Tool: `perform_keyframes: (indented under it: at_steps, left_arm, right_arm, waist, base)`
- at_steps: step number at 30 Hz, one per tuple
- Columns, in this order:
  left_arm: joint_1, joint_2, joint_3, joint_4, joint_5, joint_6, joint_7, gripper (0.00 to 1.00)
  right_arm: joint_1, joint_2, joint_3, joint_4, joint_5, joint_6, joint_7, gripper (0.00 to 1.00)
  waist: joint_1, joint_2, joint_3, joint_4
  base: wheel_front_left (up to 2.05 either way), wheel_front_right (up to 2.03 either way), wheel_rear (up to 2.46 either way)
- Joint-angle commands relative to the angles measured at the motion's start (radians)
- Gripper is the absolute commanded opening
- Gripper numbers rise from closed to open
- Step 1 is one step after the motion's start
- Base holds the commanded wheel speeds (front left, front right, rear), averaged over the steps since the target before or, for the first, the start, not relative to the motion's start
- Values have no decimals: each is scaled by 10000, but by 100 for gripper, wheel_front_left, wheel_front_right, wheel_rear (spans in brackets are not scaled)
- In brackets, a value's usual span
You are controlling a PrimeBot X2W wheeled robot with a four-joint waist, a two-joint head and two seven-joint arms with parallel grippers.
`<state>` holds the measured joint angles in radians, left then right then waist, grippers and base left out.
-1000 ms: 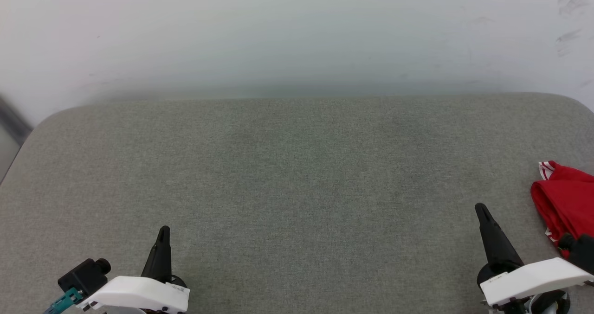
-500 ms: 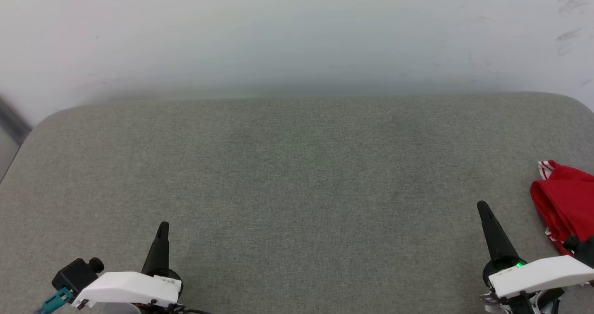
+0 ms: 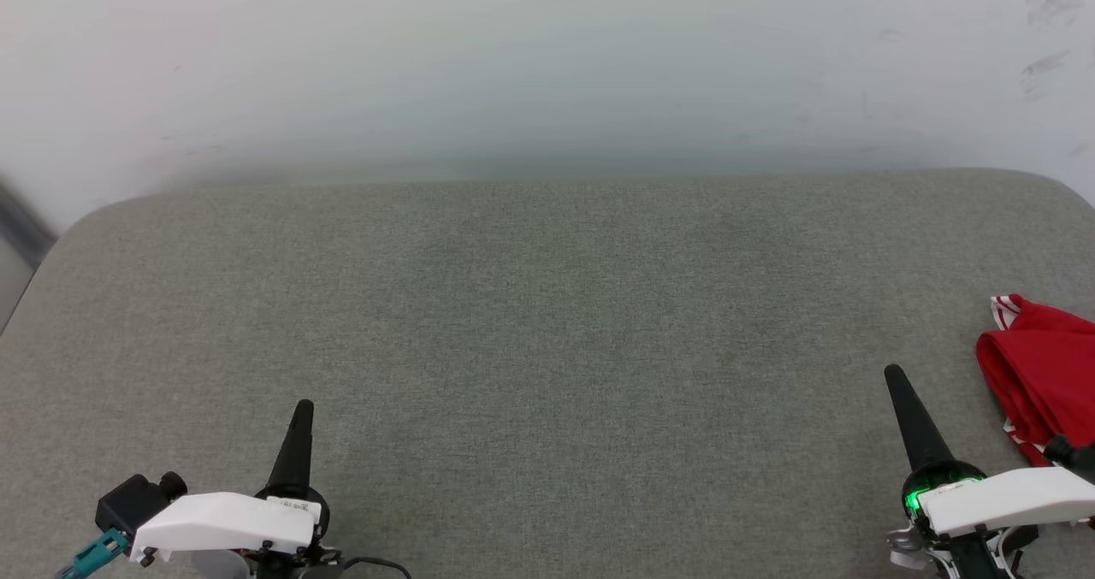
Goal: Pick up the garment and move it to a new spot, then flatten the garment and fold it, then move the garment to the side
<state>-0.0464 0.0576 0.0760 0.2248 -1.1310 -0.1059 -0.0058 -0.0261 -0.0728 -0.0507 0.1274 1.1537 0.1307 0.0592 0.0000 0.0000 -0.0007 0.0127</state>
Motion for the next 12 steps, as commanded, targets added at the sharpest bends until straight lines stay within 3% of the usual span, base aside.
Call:
perform_keyframes:
  at_steps: [1,12]
  left_arm:
    - [-226,11,51,-46,-215,-69,49,0]
    - [-341,-11,133,12,-1296,-112,328,0]
  right_arm:
    - [-240,-63,-20,-22,243,2,13,0]
    - [-389,-54,-91,255,1326,2,87,0]
  waist:
    - [0,0,1,-2]
    - [0,0,8,-26]
  base:
    - [0,0,0]
    - [0,0,0]
